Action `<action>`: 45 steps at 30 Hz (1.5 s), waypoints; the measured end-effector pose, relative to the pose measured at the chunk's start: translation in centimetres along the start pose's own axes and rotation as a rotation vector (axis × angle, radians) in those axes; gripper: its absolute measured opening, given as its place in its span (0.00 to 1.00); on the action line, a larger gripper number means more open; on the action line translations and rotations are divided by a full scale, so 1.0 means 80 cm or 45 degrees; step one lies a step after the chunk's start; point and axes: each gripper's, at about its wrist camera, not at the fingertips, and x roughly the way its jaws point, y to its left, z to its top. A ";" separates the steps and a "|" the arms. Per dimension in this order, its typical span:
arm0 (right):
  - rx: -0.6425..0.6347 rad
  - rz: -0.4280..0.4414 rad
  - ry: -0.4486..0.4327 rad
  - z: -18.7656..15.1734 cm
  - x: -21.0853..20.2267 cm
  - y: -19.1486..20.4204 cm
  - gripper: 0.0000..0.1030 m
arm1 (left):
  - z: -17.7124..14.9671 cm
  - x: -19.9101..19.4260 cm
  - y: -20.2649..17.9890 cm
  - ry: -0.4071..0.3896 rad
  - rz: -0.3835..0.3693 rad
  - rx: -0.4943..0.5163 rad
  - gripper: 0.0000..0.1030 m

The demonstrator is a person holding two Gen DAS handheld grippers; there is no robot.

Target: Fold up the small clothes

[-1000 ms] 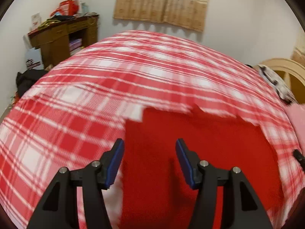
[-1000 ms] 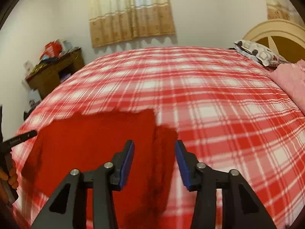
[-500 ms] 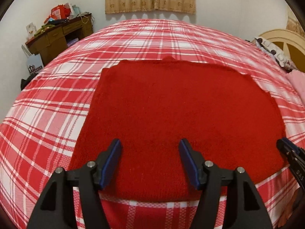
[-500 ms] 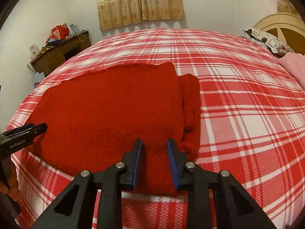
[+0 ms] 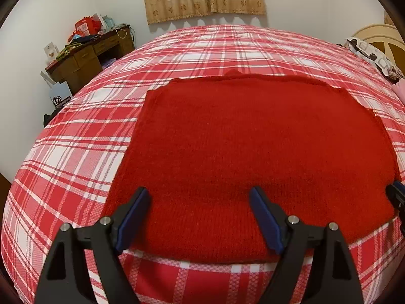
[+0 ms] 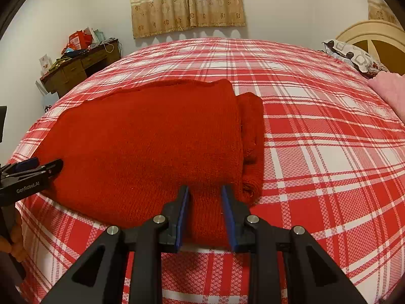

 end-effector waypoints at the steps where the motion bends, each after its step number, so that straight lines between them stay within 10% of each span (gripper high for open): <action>1: 0.005 0.003 0.001 0.000 -0.001 0.000 0.27 | 0.000 -0.002 0.002 0.006 -0.009 -0.007 0.82; 7: -0.094 -0.115 -0.206 0.001 -0.062 0.044 0.26 | -0.005 -0.018 0.019 0.021 -0.015 -0.038 0.88; 15: -0.178 0.162 -0.042 0.006 -0.025 0.121 0.26 | -0.005 -0.025 0.036 0.016 0.001 -0.086 0.88; 34: -0.157 0.207 -0.032 -0.016 0.008 0.122 0.29 | 0.010 0.005 0.135 0.072 -0.154 -0.444 0.97; 45: -0.132 0.241 -0.039 -0.017 0.009 0.119 0.30 | 0.058 0.068 0.085 0.101 -0.210 -0.338 0.75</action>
